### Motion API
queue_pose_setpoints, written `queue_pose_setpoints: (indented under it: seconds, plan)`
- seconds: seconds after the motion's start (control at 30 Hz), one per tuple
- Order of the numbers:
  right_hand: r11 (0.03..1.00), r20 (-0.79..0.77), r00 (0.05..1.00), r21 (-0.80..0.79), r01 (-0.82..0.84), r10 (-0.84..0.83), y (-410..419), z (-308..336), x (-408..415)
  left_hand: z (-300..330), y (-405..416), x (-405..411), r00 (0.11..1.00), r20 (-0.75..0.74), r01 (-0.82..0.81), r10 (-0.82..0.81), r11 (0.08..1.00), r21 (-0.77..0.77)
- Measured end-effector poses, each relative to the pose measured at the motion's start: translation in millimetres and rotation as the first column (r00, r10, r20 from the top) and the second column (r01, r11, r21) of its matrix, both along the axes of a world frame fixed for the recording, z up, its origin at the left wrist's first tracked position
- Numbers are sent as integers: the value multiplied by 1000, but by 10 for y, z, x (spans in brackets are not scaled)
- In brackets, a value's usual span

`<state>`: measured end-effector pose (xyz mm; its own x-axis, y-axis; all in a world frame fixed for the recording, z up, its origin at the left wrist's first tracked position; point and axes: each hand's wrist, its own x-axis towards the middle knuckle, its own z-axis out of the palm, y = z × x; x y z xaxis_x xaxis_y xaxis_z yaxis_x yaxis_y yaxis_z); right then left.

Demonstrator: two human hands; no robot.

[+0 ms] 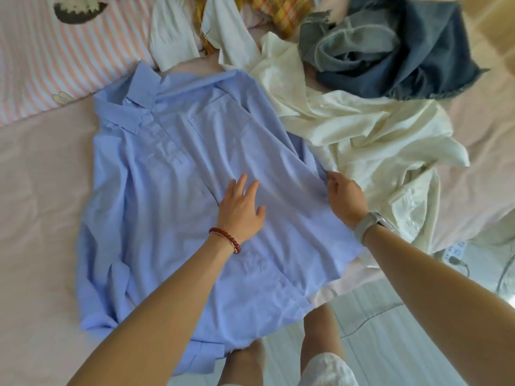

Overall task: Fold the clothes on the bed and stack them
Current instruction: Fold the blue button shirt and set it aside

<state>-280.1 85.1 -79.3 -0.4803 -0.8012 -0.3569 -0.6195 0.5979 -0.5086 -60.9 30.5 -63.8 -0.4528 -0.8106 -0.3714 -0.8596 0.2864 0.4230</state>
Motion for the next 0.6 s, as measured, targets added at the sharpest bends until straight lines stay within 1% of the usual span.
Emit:
queue_pose_setpoints:
  seconds: [0.07, 0.1, 0.17, 0.23, 0.3, 0.37, 0.43, 0.5, 0.6]
  plan:
    - [989, 132, 990, 147, 28, -47, -160, -47, -58, 55, -87, -152, 998, -52, -28, 27, 999, -19]
    - [984, 193, 981, 178, -3, -32, -210, -65, -63, 68, -148, -231, 997, -66, -35, 33, 999, -33]
    - [977, 271, 962, 195, -89, 34, -260, -58, -65, 112, -278, -403, 994, -97, -46, 42, 998, -45]
    - [975, 302, 952, 193, -111, 49, -286, 36, -151, 144, -447, -591, 993, -106, -66, 59, 996, -63]
    - [991, 288, 957, 120, -64, 27, -350, 206, -352, 168, -635, -791, 993, -99, -77, 68, 993, -91]
    - [1000, 266, 964, -31, 8, 1, -474, 393, -680, 198, -828, -1010, 995, -73, -74, 67, 992, -98]
    - [985, 240, 971, -165, 46, -5, -649, 569, -1076, 217, -1020, -1228, 999, -41, -28, 23, 991, -130]
    - [968, 213, 976, -250, 19, 36, -886, 713, -1480, 278, -1223, -1472, 1000, 12, 28, -27, 988, -149]
    - [949, 131, 983, -302, -87, 132, -1272, 854, -2010, 320, -1552, -1809, 995, 52, 93, -84, 977, -190]
